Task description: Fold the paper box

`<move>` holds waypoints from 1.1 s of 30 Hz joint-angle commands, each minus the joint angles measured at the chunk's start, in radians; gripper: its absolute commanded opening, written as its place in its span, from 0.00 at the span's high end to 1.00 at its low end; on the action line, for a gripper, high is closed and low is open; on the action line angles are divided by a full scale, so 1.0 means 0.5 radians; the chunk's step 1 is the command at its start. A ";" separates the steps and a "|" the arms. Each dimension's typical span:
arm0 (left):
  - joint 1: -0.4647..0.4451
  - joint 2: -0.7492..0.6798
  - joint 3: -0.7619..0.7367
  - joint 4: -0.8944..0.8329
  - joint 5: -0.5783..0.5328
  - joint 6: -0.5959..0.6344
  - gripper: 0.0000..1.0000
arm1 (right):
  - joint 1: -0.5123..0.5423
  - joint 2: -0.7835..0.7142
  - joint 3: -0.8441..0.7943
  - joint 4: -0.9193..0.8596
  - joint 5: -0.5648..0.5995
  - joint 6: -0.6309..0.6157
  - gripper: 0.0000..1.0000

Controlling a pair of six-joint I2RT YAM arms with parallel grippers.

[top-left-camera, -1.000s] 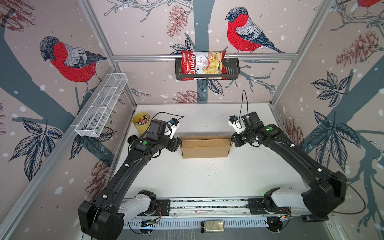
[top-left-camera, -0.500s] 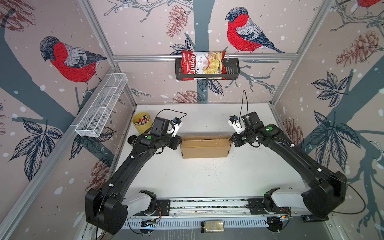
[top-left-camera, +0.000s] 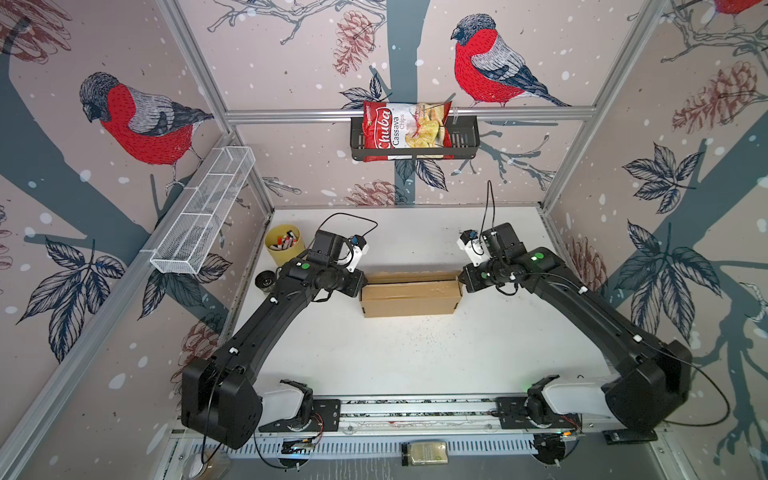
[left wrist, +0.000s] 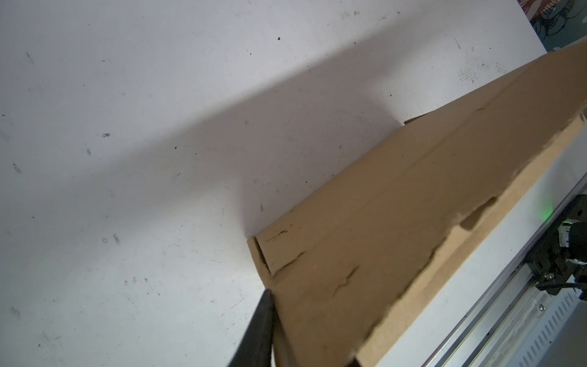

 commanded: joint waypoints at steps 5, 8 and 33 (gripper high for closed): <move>-0.004 0.054 0.035 -0.027 0.068 0.010 0.80 | 0.010 0.049 0.019 0.023 -0.117 0.111 0.99; -0.005 0.071 0.041 -0.026 0.054 0.015 0.80 | 0.009 0.063 0.006 0.039 -0.103 0.113 0.99; -0.002 0.201 0.121 -0.037 0.009 0.052 0.81 | 0.012 0.163 0.068 -0.087 0.144 -0.020 1.00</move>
